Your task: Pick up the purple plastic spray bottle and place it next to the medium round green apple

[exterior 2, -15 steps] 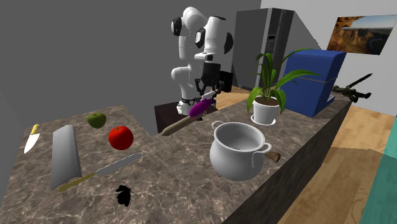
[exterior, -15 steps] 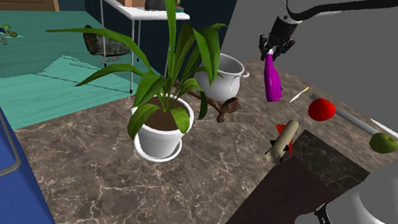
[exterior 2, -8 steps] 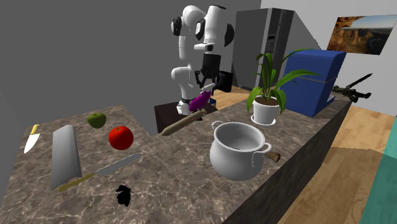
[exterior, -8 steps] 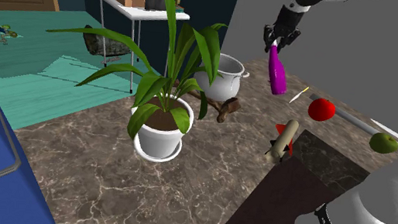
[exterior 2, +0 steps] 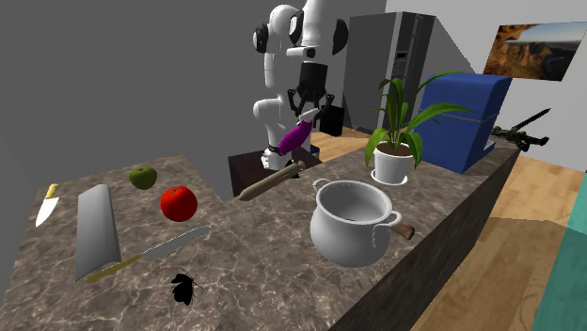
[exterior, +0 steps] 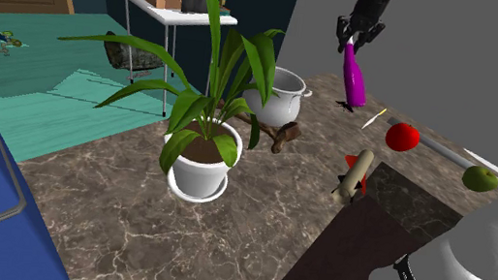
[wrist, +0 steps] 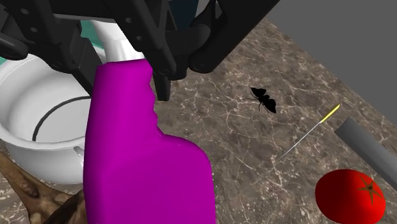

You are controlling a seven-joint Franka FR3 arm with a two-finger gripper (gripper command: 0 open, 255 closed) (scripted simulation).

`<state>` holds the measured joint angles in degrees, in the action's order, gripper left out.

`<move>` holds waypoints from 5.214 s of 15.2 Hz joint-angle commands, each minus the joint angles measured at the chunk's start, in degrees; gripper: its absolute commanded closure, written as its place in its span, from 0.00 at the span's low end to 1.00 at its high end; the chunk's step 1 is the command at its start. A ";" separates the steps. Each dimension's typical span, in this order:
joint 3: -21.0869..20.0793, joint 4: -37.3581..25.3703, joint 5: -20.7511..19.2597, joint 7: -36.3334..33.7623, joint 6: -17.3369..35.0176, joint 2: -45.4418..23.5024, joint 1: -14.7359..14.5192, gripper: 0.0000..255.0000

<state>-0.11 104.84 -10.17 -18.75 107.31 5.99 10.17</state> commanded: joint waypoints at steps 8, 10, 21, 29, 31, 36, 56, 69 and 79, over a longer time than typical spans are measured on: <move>1.01 -1.87 0.33 2.61 -4.25 2.73 0.78 1.00; 2.23 1.50 0.34 4.62 -3.66 5.85 1.64 1.00; 10.37 14.73 -1.66 16.47 -2.65 20.10 6.30 1.00; 17.53 19.23 -4.67 26.06 -3.29 27.10 10.03 1.00; 19.50 19.71 -5.52 28.58 -3.50 28.33 10.95 1.00; 24.71 19.78 -7.64 35.10 -4.00 30.40 13.08 1.00; 52.75 4.46 -10.13 64.30 -4.54 23.85 12.93 1.00; 99.12 -21.43 -6.23 82.63 -8.68 17.51 -21.04 1.00; 98.62 -14.67 -8.21 82.28 -2.34 19.39 -18.87 1.00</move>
<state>98.60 89.18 -18.33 63.51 104.08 25.35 -9.11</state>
